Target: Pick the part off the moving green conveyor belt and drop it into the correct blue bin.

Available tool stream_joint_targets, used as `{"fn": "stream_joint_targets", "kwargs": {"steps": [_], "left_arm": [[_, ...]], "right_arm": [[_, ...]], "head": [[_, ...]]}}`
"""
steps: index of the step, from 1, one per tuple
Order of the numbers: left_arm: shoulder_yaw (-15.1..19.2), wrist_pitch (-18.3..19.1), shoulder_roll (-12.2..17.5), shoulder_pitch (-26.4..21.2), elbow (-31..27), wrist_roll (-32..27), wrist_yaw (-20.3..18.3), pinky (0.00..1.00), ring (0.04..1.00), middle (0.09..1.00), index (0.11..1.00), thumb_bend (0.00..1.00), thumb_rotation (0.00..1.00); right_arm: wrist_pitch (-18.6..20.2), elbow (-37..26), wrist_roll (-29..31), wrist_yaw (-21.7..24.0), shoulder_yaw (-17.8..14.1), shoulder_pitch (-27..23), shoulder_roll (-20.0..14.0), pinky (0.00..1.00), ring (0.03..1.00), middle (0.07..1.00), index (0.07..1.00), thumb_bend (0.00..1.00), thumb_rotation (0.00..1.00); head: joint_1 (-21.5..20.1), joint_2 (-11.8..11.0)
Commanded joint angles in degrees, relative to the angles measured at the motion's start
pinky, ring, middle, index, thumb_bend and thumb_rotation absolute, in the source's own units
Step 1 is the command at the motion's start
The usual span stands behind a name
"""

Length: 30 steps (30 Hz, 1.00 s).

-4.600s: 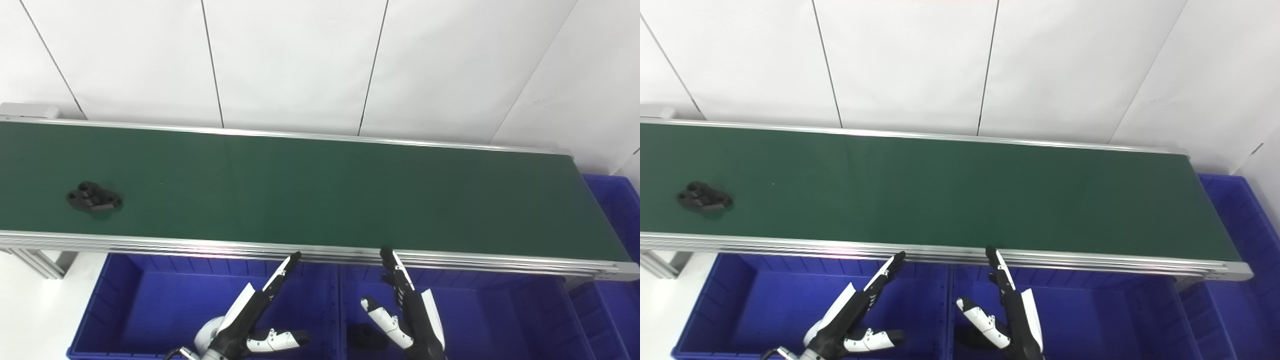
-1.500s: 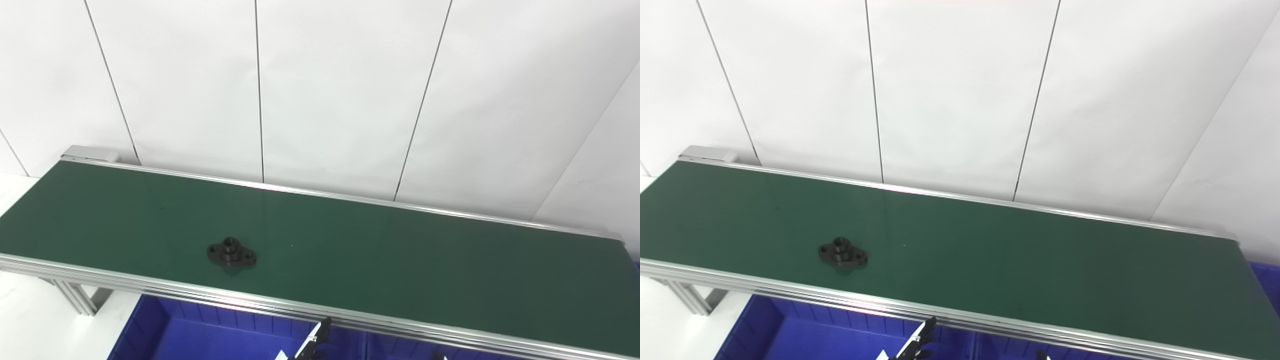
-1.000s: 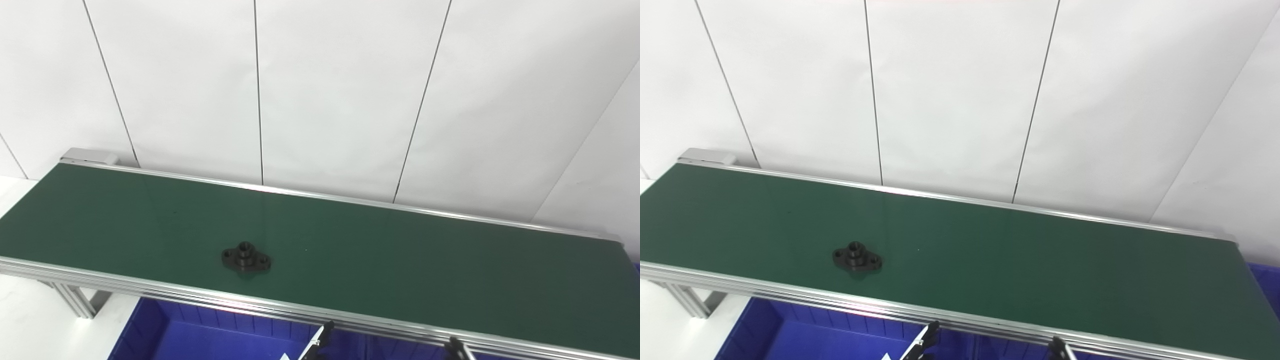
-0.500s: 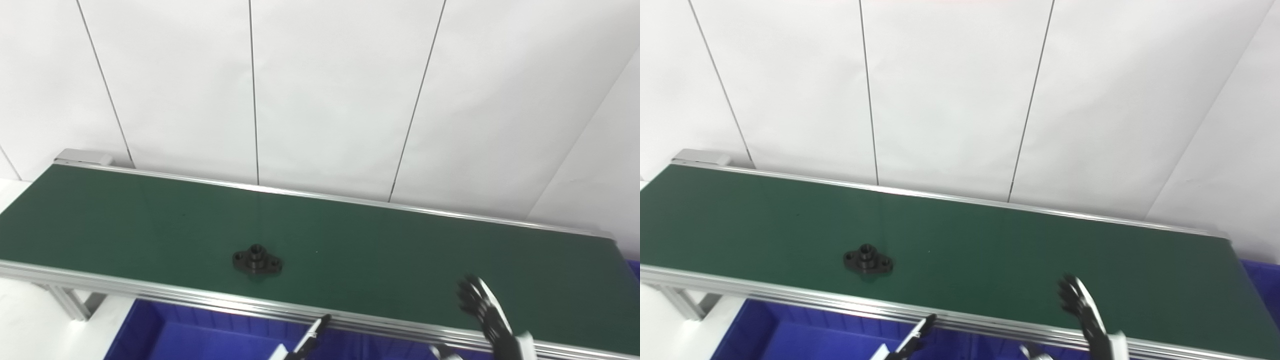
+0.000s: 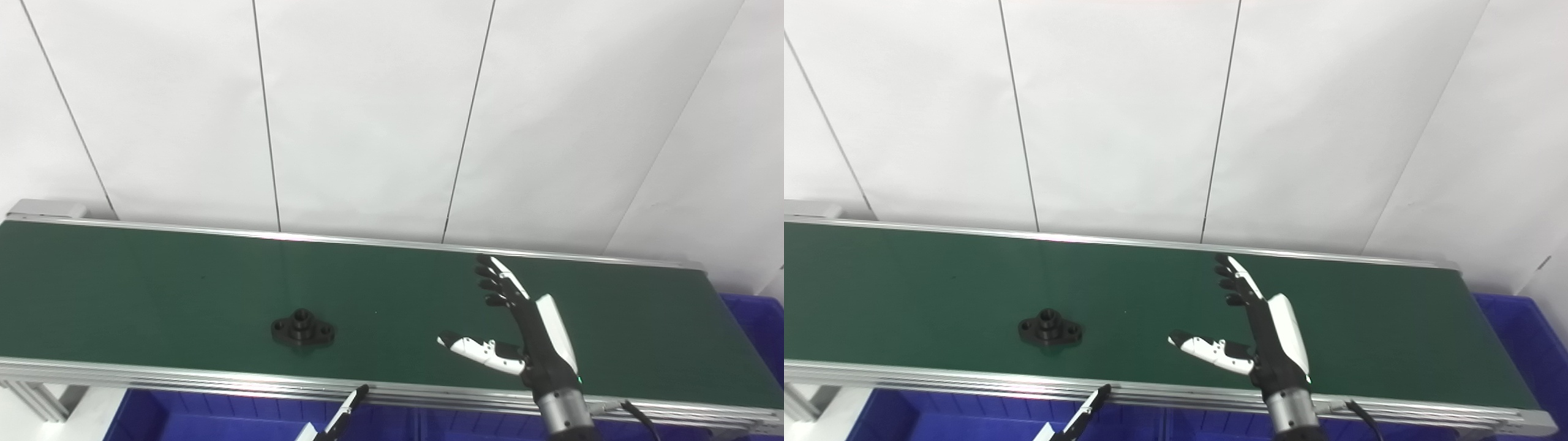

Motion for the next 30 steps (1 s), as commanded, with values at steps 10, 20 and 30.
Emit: {"fn": "stream_joint_targets", "kwargs": {"steps": [10, 20, 30], "left_arm": [[-0.49, 0.12, 0.01, -0.03, -3.43, 2.37, 0.92, 0.99, 1.000, 1.000, 1.000, 0.76, 1.00], [-1.86, 1.10, 0.61, 3.35, -7.75, 1.82, -0.43, 0.98, 1.000, 1.000, 1.000, 0.76, 1.00], [-1.66, -0.49, 0.36, 6.39, -10.33, 0.25, 0.18, 1.00, 1.000, 1.000, 1.000, 0.73, 1.00]], "right_arm": [[6.08, 3.90, -4.69, 4.53, 3.60, -11.32, -1.34, 0.71, 0.790, 0.828, 0.871, 0.82, 0.41], [6.27, 16.09, -9.07, 6.59, 9.44, -20.84, -1.97, 0.66, 0.764, 0.818, 0.855, 0.85, 0.48], [7.79, 23.30, -10.48, 7.62, 12.70, -25.20, -0.69, 0.68, 0.805, 0.859, 0.856, 0.85, 0.44]], "head": [[1.05, 1.53], [1.00, 2.54], [1.34, 3.39]]}}
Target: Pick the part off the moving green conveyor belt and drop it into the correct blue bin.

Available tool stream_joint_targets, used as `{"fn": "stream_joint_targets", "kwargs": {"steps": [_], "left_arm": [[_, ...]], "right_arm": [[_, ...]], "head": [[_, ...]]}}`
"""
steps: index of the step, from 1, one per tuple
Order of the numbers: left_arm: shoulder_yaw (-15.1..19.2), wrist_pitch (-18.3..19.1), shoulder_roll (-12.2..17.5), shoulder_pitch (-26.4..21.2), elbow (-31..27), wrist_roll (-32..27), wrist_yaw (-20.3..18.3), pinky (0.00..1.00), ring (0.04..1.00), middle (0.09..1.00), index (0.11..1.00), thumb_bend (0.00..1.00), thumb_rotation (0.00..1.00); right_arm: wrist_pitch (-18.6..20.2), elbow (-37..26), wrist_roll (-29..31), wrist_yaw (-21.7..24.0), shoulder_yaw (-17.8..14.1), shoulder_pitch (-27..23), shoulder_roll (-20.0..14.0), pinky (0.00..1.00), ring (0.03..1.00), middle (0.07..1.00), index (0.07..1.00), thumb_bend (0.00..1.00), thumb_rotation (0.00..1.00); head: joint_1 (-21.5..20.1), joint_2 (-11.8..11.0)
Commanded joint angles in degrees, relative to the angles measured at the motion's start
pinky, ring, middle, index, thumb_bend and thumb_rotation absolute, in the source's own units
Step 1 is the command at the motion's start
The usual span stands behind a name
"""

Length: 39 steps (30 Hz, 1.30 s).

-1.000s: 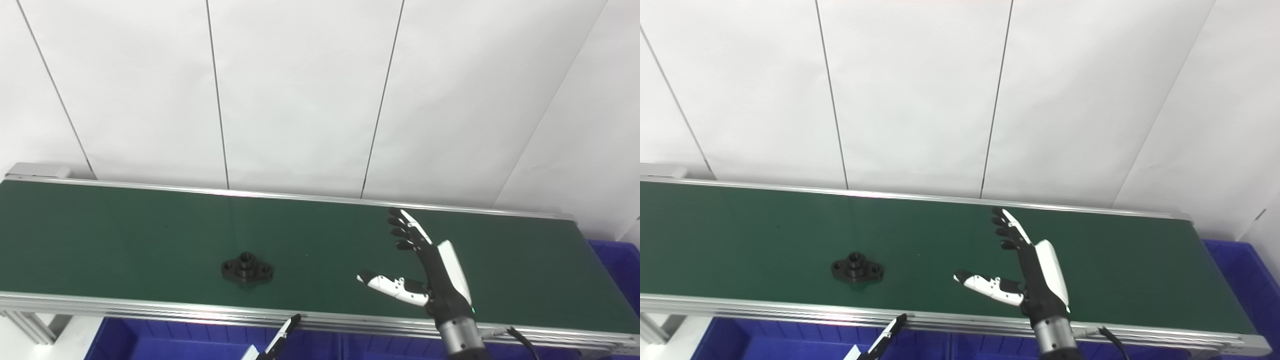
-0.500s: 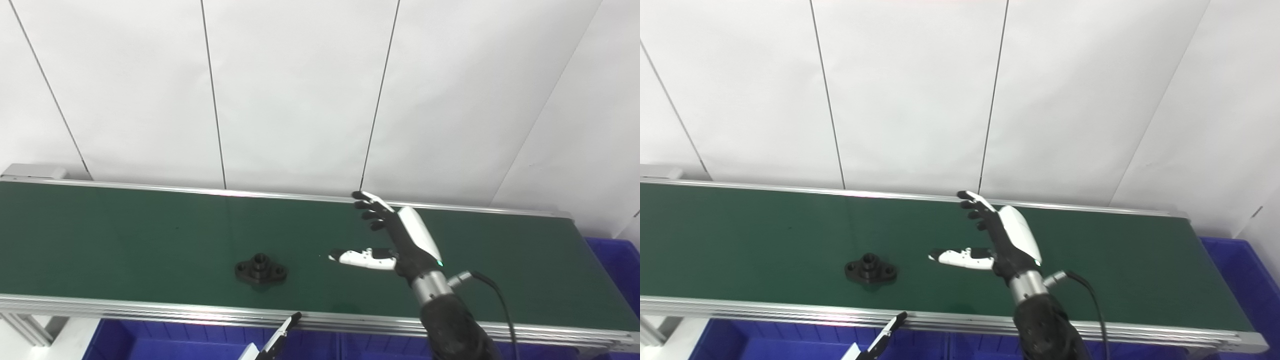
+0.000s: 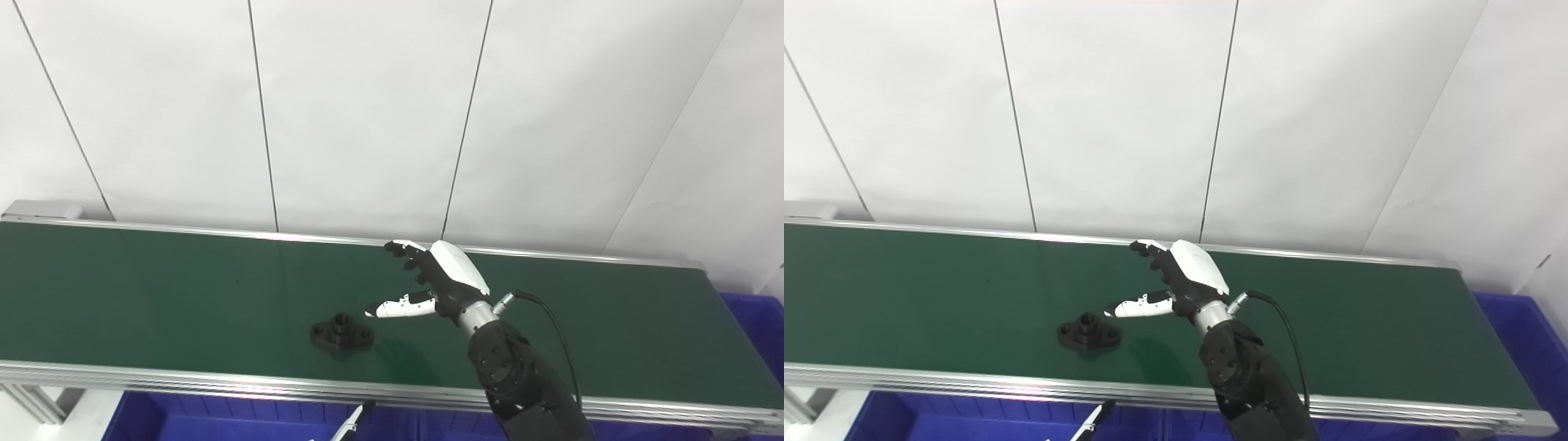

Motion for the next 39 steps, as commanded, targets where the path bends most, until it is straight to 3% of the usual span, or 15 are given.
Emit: {"fn": "stream_joint_targets", "kwargs": {"steps": [1, 13, 26, 32, 33, 39], "left_arm": [[0.17, -2.38, -0.06, 0.55, -2.23, -1.09, 0.62, 1.00, 1.000, 1.000, 1.000, 0.72, 1.00], [0.01, -2.38, -0.48, 1.32, -3.03, -0.84, 1.05, 0.99, 1.000, 1.000, 1.000, 0.74, 1.00], [-0.40, -2.40, -1.23, 1.69, -3.66, -0.39, 1.44, 0.99, 1.000, 1.000, 1.000, 0.72, 1.00], [-0.41, -1.93, -1.45, 2.07, -4.21, -0.02, 1.51, 0.99, 1.000, 1.000, 1.000, 0.74, 1.00], [-0.40, -2.11, -1.51, 2.13, -4.21, 0.00, 1.64, 0.98, 1.000, 1.000, 1.000, 0.74, 1.00], [-0.33, -2.00, -1.75, 2.40, -4.53, -0.06, 1.69, 0.98, 1.000, 1.000, 1.000, 0.74, 1.00]], "right_arm": [[0.75, -0.06, -0.38, 0.13, 0.31, -3.63, 0.54, 0.69, 0.813, 0.863, 0.859, 0.85, 0.44], [1.68, 9.16, -1.19, 3.82, 4.77, -8.39, 0.34, 0.72, 0.829, 0.865, 0.855, 0.85, 0.37], [1.14, 11.64, -2.68, 6.88, 9.11, -6.38, -2.06, 0.73, 0.838, 0.868, 0.861, 0.89, 0.28], [0.25, 13.35, -4.39, 5.77, 10.76, -5.32, -3.15, 0.70, 0.804, 0.828, 0.843, 0.79, 0.07], [0.02, 13.59, -4.49, 5.54, 10.88, -5.21, -3.30, 0.65, 0.754, 0.787, 0.840, 0.76, 0.02], [-1.50, 15.57, -5.11, 4.02, 11.69, -4.76, -4.27, 0.52, 0.627, 0.699, 0.829, 0.66, 0.00]], "head": [[0.02, 0.32], [0.76, 1.60], [1.65, 2.91], [1.73, 3.01], [1.70, 3.05], [1.59, 3.22]]}}
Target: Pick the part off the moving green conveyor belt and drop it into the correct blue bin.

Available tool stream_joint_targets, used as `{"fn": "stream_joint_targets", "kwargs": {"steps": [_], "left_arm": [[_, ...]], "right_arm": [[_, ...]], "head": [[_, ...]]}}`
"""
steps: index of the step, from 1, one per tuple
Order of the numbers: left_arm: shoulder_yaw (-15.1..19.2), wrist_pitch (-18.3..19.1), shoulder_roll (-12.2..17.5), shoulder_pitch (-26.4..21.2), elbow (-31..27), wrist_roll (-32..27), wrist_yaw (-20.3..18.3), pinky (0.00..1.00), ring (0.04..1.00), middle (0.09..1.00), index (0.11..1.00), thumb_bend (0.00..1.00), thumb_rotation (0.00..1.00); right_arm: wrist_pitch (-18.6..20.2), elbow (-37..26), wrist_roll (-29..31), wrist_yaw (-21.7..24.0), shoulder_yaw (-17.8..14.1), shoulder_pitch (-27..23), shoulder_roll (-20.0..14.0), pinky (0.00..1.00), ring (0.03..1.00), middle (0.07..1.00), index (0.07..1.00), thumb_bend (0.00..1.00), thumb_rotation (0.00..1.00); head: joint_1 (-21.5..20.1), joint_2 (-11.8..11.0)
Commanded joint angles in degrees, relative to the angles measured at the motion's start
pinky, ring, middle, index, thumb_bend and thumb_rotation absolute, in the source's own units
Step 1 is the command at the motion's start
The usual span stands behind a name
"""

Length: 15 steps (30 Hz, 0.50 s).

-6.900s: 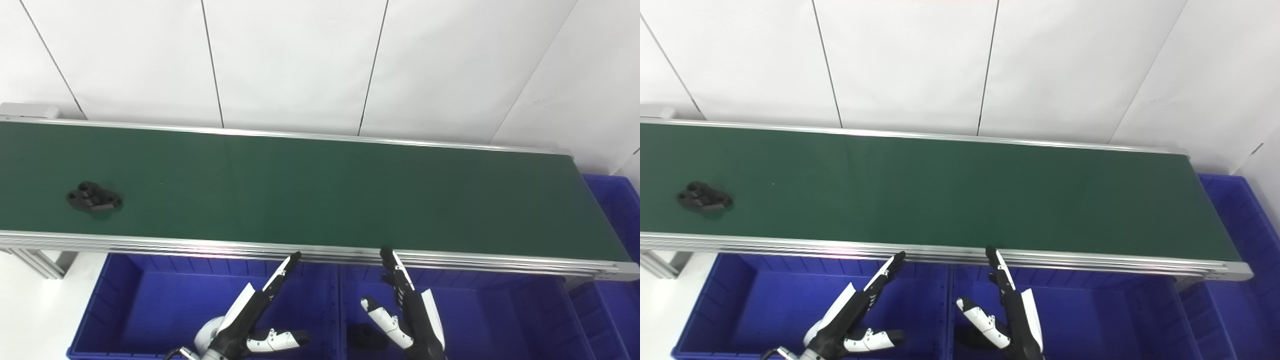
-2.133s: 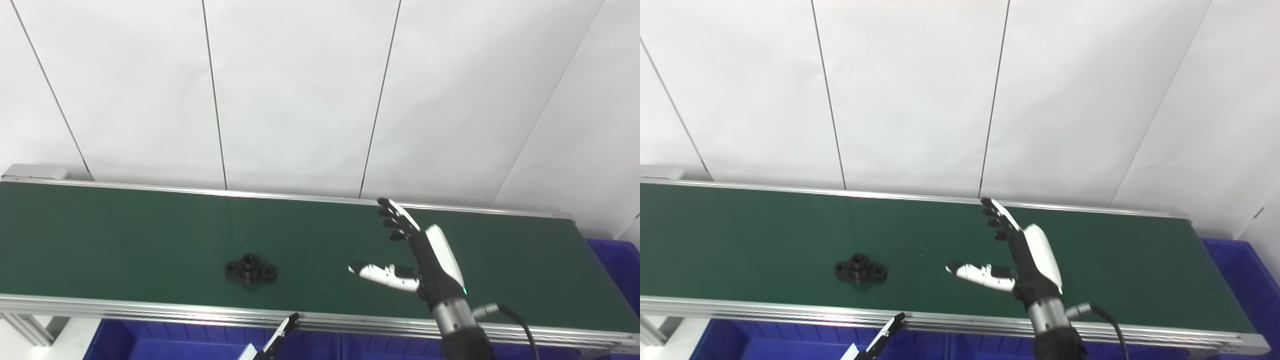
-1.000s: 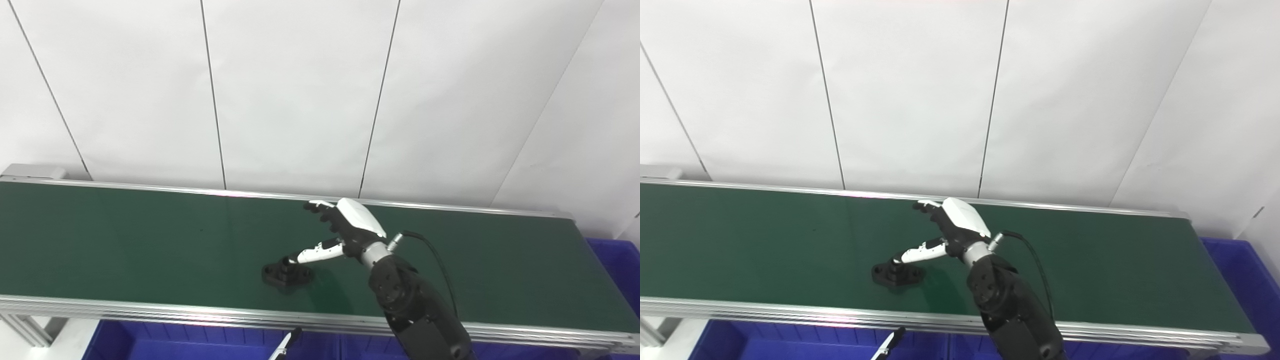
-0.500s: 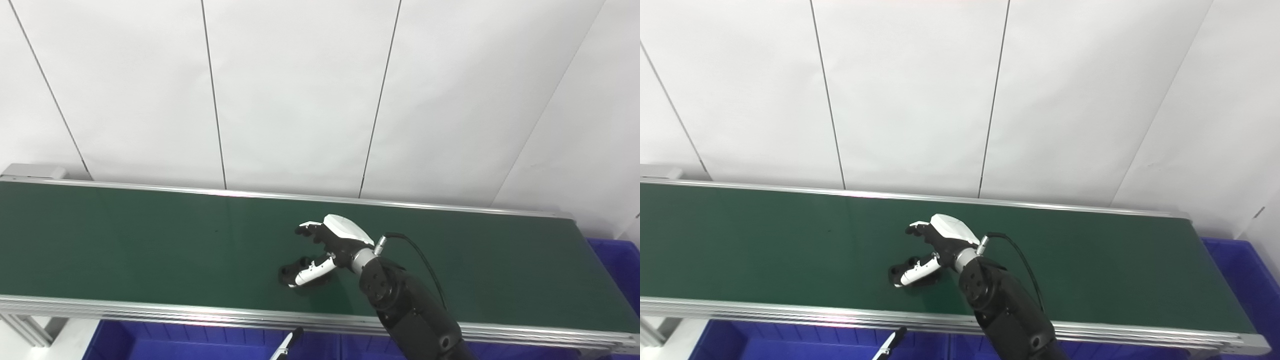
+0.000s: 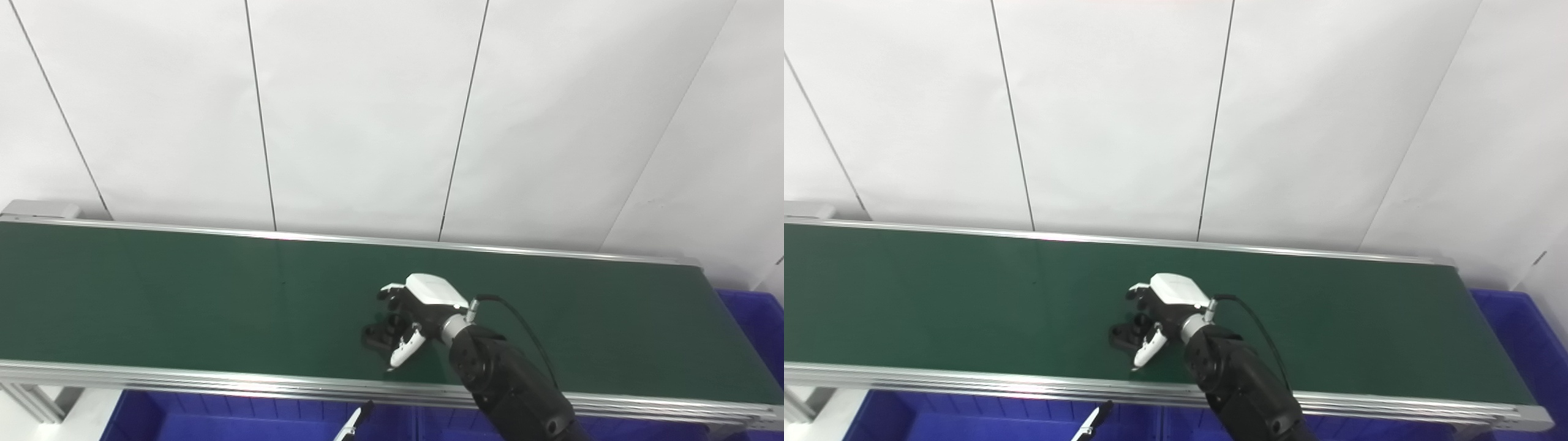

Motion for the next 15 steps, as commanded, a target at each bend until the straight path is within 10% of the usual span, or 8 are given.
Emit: {"fn": "stream_joint_targets", "kwargs": {"steps": [1, 5, 15], "left_arm": [[-0.08, -1.57, -0.72, -0.17, -2.27, -0.30, 0.90, 0.99, 1.000, 1.000, 1.000, 0.74, 1.00], [0.02, -1.54, -0.66, 0.01, -2.76, -0.25, 0.90, 1.00, 1.000, 1.000, 1.000, 0.73, 1.00], [0.22, -0.31, -0.84, 0.10, -3.42, -1.32, 0.30, 1.00, 1.000, 1.000, 1.000, 0.74, 1.00]], "right_arm": [[-1.91, 1.51, -0.20, 0.47, 1.04, 0.30, -0.26, 0.50, 0.604, 0.684, 0.817, 0.64, 0.00], [-2.93, 0.99, -1.91, -2.08, 2.04, 1.63, -0.76, 0.45, 0.548, 0.519, 0.723, 0.56, 0.00], [-5.96, 0.33, -6.50, -8.39, 4.82, 3.22, -1.96, 0.33, 0.388, 0.503, 0.541, 0.51, 0.00]], "head": [[0.00, -0.03], [0.00, 0.38], [0.12, 0.72]]}}
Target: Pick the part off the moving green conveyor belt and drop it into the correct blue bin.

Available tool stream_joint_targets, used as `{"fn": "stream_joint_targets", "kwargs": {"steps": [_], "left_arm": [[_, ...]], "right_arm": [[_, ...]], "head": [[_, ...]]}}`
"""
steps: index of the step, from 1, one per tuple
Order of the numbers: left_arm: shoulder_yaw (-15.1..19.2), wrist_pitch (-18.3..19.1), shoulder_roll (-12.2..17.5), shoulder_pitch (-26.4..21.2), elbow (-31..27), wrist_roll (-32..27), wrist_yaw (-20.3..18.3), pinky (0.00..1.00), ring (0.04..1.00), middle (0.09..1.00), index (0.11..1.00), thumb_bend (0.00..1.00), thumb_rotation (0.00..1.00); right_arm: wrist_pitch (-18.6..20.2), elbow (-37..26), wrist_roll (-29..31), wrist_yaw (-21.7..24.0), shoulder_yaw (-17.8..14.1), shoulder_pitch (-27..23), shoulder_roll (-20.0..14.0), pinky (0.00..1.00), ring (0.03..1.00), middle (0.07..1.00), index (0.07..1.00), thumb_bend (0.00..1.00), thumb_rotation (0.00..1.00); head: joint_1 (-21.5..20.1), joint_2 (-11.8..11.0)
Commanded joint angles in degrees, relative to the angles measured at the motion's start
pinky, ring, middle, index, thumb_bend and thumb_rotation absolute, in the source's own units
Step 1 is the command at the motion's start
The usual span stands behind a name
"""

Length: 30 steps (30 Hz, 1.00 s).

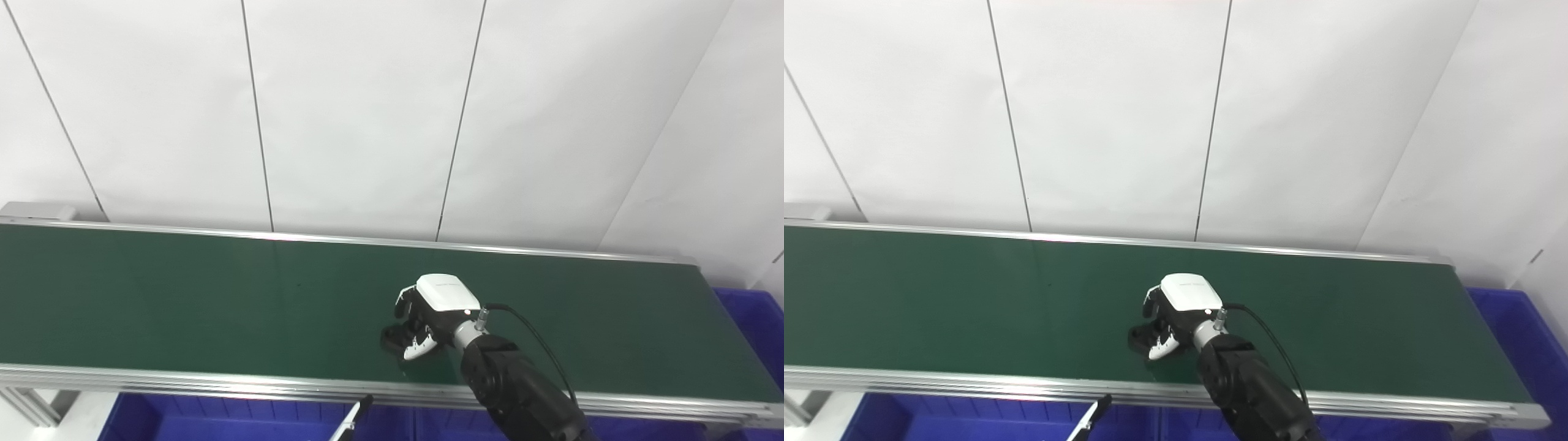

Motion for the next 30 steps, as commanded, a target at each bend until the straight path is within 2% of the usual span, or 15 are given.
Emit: {"fn": "stream_joint_targets", "kwargs": {"steps": [1, 2, 4, 9, 13, 16, 20, 25, 27, 30], "left_arm": [[0.09, -0.50, -0.50, -0.23, -1.96, -1.14, 0.16, 1.00, 1.000, 1.000, 1.000, 0.74, 1.00], [0.10, -0.44, -0.50, -0.25, -2.00, -1.21, 0.10, 1.00, 1.000, 1.000, 1.000, 0.74, 1.00], [0.15, -0.80, -0.48, -0.37, -1.65, -1.00, 0.34, 1.00, 1.000, 1.000, 1.000, 0.74, 1.00], [0.22, -1.13, -0.60, -0.44, -1.34, -0.89, 0.60, 1.00, 1.000, 1.000, 1.000, 0.75, 1.00], [0.17, -0.48, -0.58, -0.26, -1.89, -0.96, 0.30, 1.00, 1.000, 1.000, 1.000, 0.74, 1.00], [0.14, -0.43, -0.62, -0.17, -2.06, -1.09, 0.27, 1.00, 1.000, 1.000, 1.000, 0.74, 1.00], [0.17, -0.16, -0.66, 0.02, -2.55, -1.14, 0.28, 1.00, 1.000, 1.000, 1.000, 0.73, 1.00], [0.29, 1.65, -0.66, 0.48, -3.82, -1.68, -0.26, 1.00, 1.000, 1.000, 1.000, 0.75, 1.00], [0.29, 1.99, -0.58, 0.51, -4.14, -1.85, -0.36, 1.00, 1.000, 1.000, 1.000, 0.75, 1.00], [0.42, 2.25, -0.59, 0.64, -4.62, -2.17, -0.29, 0.99, 1.000, 1.000, 1.000, 0.75, 1.00]], "right_arm": [[-2.91, -0.02, -0.82, -0.40, 1.38, 1.23, 0.23, 0.32, 0.385, 0.499, 0.540, 0.51, 0.00], [-3.22, 0.00, -0.93, -0.83, 1.41, 1.31, 0.19, 0.27, 0.377, 0.475, 0.536, 0.51, 0.00], [-3.54, -0.20, -1.33, -1.48, 1.58, 1.48, 0.09, 0.24, 0.371, 0.464, 0.533, 0.51, 0.00], [-4.62, -1.03, -1.76, -3.49, 1.32, 2.09, 0.02, 0.25, 0.383, 0.479, 0.525, 0.51, 0.00], [-6.19, -4.20, -0.87, -6.44, -0.32, 3.49, 0.04, 0.28, 0.382, 0.493, 0.532, 0.51, 0.00], [-4.59, -10.06, -0.63, -6.10, -2.29, 5.10, 0.20, 0.30, 0.376, 0.500, 0.541, 0.51, 0.00], [-2.42, -18.30, -1.22, -4.60, -4.98, 7.20, 0.50, 0.28, 0.359, 0.477, 0.549, 0.51, 0.00], [1.63, -30.56, -1.87, 0.10, -9.33, 10.59, 1.01, 0.27, 0.355, 0.468, 0.548, 0.51, 0.00], [2.93, -34.35, -2.10, 1.42, -10.81, 12.06, 1.06, 0.23, 0.387, 0.500, 0.499, 0.51, 0.00], [5.21, -39.21, -2.14, 4.00, -12.95, 14.49, 1.26, 0.20, 0.404, 0.501, 0.487, 0.52, 0.00]], "head": [[-0.08, -0.07], [-0.10, -0.07], [-0.09, -0.10], [-0.13, -0.12], [-0.09, -0.03], [-0.15, 0.22], [-0.29, 0.53], [-0.37, 1.22], [-0.37, 1.34], [0.19, 2.20]]}}
